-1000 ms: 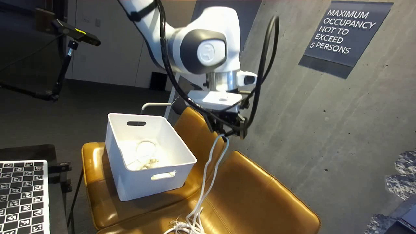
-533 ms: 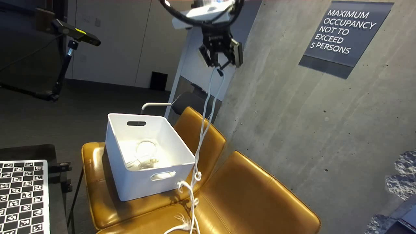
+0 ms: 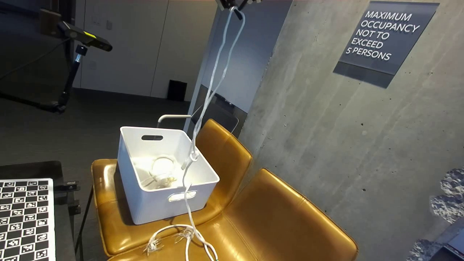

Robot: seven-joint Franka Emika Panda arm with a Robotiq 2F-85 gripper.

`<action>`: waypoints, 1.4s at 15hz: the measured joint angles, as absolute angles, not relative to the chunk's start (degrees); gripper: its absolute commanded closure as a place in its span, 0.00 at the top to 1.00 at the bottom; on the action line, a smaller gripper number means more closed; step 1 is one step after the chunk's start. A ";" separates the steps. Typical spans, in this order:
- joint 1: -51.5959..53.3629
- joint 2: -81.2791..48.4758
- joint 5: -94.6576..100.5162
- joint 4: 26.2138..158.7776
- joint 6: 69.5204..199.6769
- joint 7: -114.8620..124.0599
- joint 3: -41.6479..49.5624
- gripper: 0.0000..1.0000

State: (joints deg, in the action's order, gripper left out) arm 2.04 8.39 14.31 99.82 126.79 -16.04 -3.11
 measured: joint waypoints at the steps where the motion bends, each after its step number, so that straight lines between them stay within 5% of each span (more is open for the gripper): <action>1: 2.11 8.34 14.31 99.31 126.52 -15.94 -3.41 0.00; 9: 2.76 6.79 14.65 92.89 123.49 -15.80 -5.52 0.00; 21: 10.91 -7.25 24.66 62.68 107.70 -13.73 -10.58 0.00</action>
